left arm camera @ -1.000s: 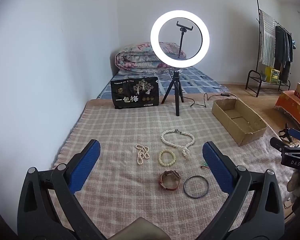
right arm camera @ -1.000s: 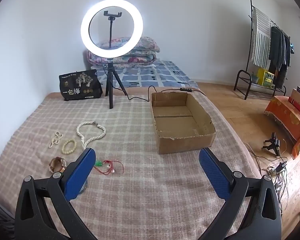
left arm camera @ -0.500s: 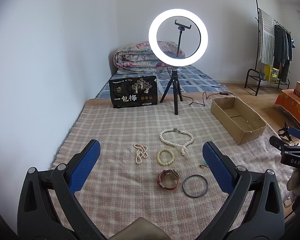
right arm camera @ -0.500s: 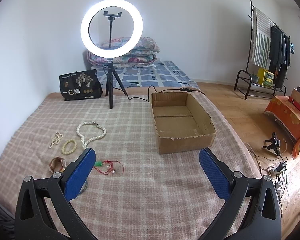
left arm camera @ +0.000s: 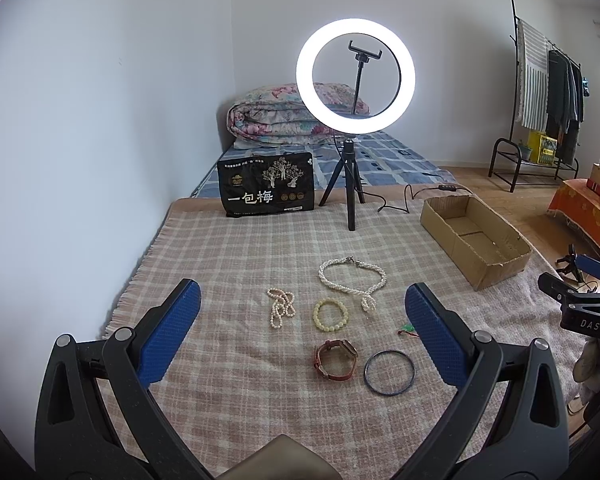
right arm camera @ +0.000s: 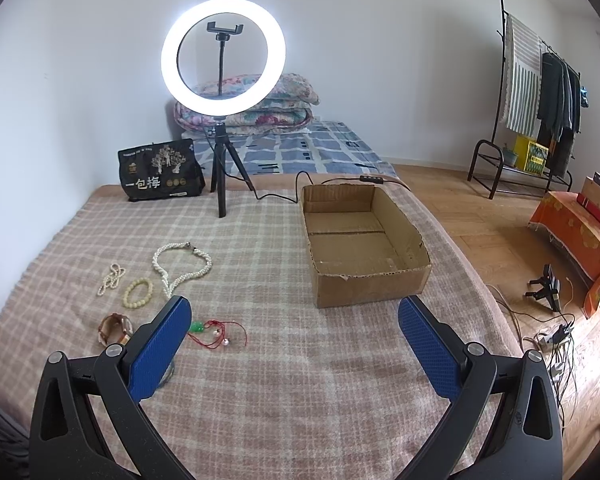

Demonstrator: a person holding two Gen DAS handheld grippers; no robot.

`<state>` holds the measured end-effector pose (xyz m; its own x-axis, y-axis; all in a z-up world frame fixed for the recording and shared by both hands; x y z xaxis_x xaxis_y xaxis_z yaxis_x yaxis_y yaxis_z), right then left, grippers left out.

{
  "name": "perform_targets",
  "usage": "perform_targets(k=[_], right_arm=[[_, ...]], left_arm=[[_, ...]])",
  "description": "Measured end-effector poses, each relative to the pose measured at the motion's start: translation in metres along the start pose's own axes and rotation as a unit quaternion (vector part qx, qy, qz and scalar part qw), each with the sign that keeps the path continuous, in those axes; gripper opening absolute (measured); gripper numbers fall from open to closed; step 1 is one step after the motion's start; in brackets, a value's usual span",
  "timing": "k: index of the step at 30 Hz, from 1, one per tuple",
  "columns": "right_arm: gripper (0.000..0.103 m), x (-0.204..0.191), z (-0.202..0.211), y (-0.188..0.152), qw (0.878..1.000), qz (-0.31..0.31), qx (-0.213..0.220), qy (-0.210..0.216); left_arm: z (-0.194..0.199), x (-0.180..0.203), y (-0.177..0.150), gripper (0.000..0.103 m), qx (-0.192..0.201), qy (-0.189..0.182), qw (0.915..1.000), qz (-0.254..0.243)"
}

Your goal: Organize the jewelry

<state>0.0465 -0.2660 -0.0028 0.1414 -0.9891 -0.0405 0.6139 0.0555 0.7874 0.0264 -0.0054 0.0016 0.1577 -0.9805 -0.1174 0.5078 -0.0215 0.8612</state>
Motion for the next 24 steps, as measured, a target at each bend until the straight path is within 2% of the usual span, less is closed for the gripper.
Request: perform_targets(k=[24], right_arm=[[0.102,0.0021,0.001,-0.0011,1.0,-0.001,0.001,-0.001]], left_arm=[[0.0004,0.0001,-0.0036,0.103,0.0,0.0,1.0,0.001]])
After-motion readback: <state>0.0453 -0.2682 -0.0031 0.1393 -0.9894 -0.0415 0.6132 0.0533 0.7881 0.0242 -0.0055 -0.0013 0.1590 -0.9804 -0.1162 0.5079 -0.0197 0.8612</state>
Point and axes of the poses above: each gripper's, at about its wrist camera, not at the fingertips, and z roughly against the way its jaws point, x to its right, y to its top, the point moved 3 cm from there along -z, roughly the way its jaws point, and after that the axes turned 11 degrees about y, right-handed, at the moved point
